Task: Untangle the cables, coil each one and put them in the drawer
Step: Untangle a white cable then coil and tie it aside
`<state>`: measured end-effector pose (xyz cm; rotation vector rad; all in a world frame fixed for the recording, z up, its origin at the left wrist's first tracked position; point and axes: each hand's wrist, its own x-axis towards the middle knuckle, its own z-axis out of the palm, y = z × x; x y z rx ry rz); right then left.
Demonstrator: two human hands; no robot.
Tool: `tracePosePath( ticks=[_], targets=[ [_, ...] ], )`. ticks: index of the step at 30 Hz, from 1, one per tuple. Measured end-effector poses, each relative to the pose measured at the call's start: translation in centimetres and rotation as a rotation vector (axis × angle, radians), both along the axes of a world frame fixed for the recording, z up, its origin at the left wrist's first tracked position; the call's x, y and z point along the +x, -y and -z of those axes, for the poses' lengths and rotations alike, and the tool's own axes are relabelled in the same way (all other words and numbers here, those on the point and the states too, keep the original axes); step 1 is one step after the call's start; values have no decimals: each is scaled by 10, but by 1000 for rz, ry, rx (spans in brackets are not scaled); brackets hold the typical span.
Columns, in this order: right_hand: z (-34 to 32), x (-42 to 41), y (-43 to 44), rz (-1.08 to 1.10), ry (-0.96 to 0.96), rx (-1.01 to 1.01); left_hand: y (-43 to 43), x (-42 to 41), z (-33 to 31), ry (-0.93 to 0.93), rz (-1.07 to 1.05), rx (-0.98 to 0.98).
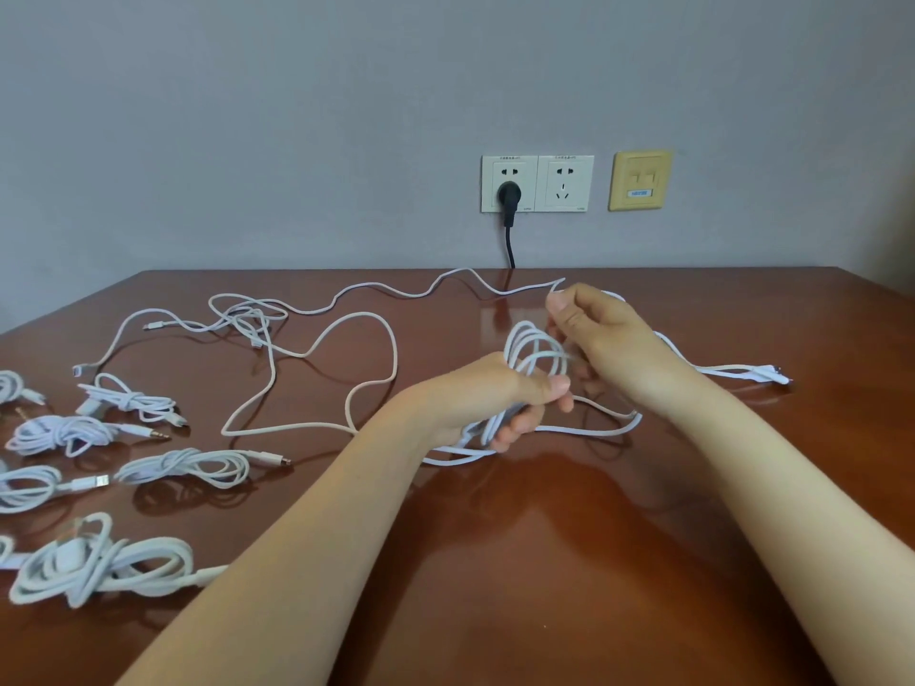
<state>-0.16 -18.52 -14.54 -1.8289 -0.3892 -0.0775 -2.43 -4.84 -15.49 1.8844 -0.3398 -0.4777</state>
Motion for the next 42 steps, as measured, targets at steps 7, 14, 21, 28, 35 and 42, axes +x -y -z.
tracePosePath(
  ticks=[7,14,21,28,35,42],
  targets=[
    [-4,-3,7,-111,-208,-32,-8,13,0,-81,-321,-319],
    [0,-5,4,-161,-157,-41,-11,15,0,-105,-385,-324],
    [6,-1,-2,-116,-56,-32,-3,7,-1,-12,-223,-101],
    [8,-11,-8,6,224,-231,5,3,-1,79,-154,108],
    [11,-11,-7,30,432,-279,3,2,1,-64,167,40],
    [9,-12,-9,105,436,-223,4,1,2,-133,262,-8]
  ],
)
